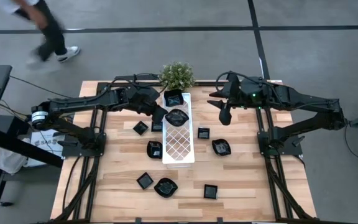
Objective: Pick & Place Mini shaped plates
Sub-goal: Stack the top right leaf-shaped plate on the other leaf-shaped plate on the shelf
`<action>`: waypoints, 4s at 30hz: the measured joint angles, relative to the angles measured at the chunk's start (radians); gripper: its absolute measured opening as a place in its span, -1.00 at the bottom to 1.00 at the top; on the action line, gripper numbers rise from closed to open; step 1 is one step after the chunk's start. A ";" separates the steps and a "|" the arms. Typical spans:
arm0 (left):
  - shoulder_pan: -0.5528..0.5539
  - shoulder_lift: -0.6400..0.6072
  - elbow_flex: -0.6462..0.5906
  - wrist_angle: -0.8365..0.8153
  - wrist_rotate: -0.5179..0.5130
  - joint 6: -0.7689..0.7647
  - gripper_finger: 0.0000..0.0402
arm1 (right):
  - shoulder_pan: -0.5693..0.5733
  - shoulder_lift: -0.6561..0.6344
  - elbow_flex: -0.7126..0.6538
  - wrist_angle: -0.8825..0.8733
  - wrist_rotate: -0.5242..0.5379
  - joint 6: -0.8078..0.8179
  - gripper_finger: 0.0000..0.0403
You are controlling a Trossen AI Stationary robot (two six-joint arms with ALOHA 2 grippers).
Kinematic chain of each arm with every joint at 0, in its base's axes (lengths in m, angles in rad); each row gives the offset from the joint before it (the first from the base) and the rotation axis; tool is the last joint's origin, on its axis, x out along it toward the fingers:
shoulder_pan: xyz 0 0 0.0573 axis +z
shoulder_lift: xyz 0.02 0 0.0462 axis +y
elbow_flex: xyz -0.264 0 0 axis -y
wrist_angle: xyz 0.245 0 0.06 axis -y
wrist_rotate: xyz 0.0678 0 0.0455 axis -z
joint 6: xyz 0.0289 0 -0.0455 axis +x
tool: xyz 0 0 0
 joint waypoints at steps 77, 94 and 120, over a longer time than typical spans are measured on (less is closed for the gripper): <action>-0.433 -0.437 -0.005 -0.017 -0.248 0.180 -0.64 | 0.233 0.130 -0.755 0.048 -0.155 0.778 -0.15; -0.433 -0.437 -0.005 -0.017 -0.248 0.180 -0.64 | 0.233 0.122 -0.755 0.054 -0.187 0.776 -0.96; -0.433 -0.437 -0.005 -0.018 -0.248 0.180 -0.64 | 0.020 0.122 -0.423 -0.254 -0.203 0.426 -1.00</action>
